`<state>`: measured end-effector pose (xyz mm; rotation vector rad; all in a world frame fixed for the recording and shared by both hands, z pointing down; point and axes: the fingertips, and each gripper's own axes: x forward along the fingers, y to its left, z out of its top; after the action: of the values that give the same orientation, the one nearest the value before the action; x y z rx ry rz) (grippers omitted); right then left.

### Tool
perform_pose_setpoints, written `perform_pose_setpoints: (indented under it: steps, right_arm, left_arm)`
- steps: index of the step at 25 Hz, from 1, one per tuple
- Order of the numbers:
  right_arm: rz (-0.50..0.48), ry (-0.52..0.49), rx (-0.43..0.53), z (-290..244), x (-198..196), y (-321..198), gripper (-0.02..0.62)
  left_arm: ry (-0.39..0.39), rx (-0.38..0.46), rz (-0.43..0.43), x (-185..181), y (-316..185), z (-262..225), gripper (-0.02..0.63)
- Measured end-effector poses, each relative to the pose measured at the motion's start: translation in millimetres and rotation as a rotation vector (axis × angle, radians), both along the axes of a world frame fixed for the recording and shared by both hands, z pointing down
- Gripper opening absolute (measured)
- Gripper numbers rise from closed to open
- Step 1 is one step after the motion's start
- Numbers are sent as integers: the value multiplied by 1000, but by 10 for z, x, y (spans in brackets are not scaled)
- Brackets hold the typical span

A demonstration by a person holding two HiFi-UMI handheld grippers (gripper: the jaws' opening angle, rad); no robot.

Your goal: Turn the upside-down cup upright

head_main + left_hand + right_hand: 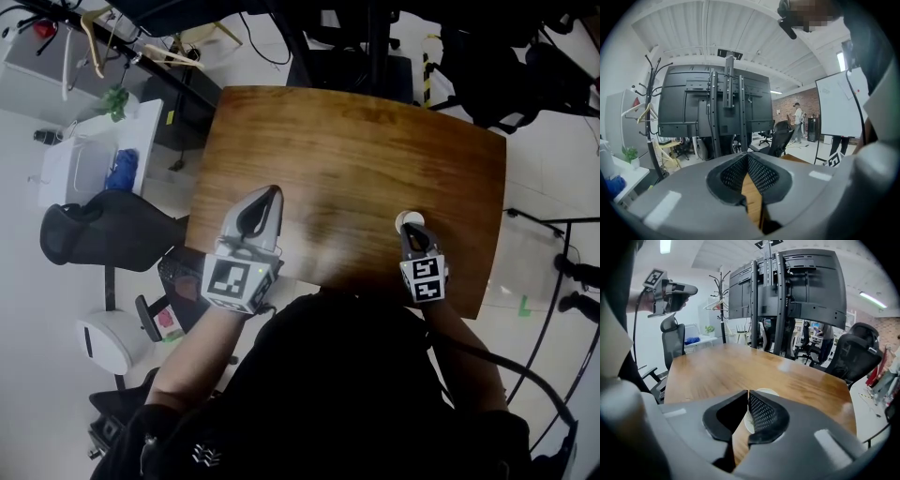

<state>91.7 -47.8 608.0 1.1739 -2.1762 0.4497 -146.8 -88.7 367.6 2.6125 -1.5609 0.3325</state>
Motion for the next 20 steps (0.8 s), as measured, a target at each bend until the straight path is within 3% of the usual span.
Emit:
perform_pose_setpoints:
  steps: [5,10,14,20]
  right_arm:
    - [29,-11,-2,13,3,-57,13]
    - [32,-104,28,-149,22,-70,15]
    - [33,-123,64,-270,124,-129,34]
    - [49,-141,33,-215,119,-132,41]
  left_arm:
    - [2,2,13,-27,16,8,0]
    - [9,-2,8,-105,30,59,0]
    - [18,8,-10,-180,-12,50,0]
    - [19,25,-6,-177,-35,-27,0]
